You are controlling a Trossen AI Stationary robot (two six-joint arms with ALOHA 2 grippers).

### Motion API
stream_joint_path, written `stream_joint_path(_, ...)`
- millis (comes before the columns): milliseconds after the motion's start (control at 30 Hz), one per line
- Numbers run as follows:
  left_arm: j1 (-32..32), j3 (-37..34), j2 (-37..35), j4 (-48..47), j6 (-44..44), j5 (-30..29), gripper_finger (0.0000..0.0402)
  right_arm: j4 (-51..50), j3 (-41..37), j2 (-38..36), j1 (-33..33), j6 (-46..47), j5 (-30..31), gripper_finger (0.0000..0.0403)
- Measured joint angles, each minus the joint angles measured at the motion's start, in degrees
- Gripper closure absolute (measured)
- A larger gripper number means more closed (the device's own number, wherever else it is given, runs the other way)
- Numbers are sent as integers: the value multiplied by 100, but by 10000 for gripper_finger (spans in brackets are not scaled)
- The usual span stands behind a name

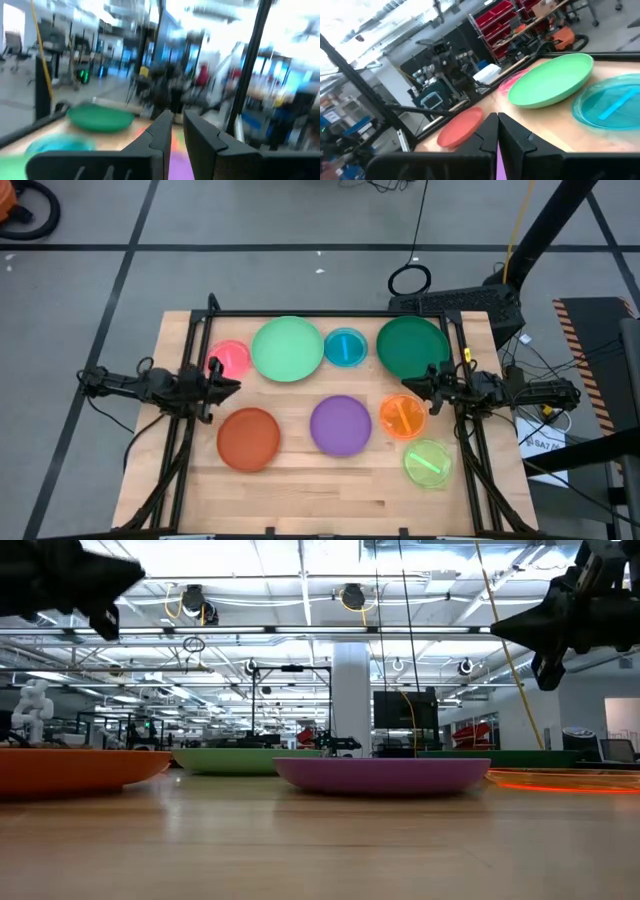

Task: Stack plastic plates
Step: Stack the dark green plate on top of the light green plate

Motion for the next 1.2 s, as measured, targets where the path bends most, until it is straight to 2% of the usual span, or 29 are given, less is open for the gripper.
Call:
stream_joint_path(167,0,14,125,1199,-128,8,346,836,-7,278,4,-371,-150,397)
stream_joint_path(367,0,15,607,1835,198,11,346,1489,2,768,4,-861,-151,397)
stream_joint_path(467,2,15,1094,2311,452,3,346,1846,2,1014,4,-1098,-154,397)
stream_joint_path(633,3,96,2203,3753,776,-311,346,2271,13,1236,4,-1443,-154,397)
stream_joint_path(767,32,698,3181,3928,809,-492,346,2414,23,1237,4,-1617,-147,397)
stream_joint_path(900,205,1787,4323,3212,766,-495,346,2311,171,1242,0,-1671,-130,397)
stream_joint_path(1067,786,3656,5672,658,766,-599,346,1897,514,1243,-2,-1857,-57,397)
stream_joint_path(1200,1387,4892,6706,-844,721,-577,346,1090,952,1240,-2,-1989,480,397)
